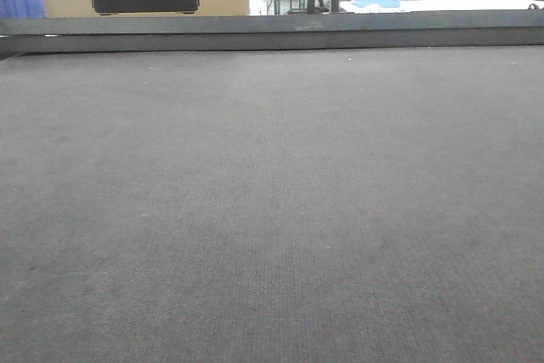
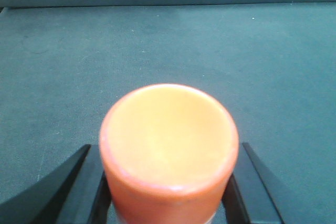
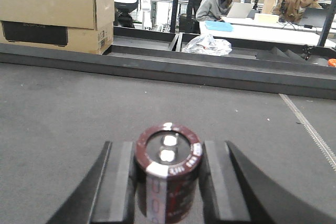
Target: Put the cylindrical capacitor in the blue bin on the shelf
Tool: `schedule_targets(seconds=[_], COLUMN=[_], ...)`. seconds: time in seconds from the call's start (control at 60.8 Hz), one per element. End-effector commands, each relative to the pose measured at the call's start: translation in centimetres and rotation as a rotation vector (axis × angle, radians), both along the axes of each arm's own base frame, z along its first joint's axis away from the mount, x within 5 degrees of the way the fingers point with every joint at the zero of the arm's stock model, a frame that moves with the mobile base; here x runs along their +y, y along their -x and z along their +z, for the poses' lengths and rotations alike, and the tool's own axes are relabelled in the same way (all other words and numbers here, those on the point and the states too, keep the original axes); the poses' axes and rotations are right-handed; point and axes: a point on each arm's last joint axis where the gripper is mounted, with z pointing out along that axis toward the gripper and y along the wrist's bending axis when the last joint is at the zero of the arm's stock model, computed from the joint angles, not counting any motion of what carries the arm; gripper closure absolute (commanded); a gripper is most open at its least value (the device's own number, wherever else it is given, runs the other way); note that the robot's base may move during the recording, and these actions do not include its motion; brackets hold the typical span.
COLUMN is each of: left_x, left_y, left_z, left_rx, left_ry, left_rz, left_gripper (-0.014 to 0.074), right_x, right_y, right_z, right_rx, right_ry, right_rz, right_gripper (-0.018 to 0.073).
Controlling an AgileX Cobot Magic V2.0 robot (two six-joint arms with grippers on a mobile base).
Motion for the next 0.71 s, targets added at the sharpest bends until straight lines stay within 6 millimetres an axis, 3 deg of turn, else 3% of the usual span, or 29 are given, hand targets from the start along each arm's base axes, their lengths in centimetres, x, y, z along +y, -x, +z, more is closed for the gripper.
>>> schedule_targets(seconds=[0.0,0.691], left_x=[-0.04,-0.03], left_y=[0.07,0.11], left_z=[0.12,0.14], left_rx=[-0.02,-0.022], left_ry=[0.004,0.004], left_rz=[-0.007,-0.007], left_gripper=[0.0707,0.0707], right_x=[-0.07,-0.07], right_y=[0.13,0.13], right_z=[0.24,0.24], right_rx=[-0.032,-0.032], right_ry=[0.011,0.011], right_rz=[-0.006,-0.006], right_gripper=[0.067,0.067])
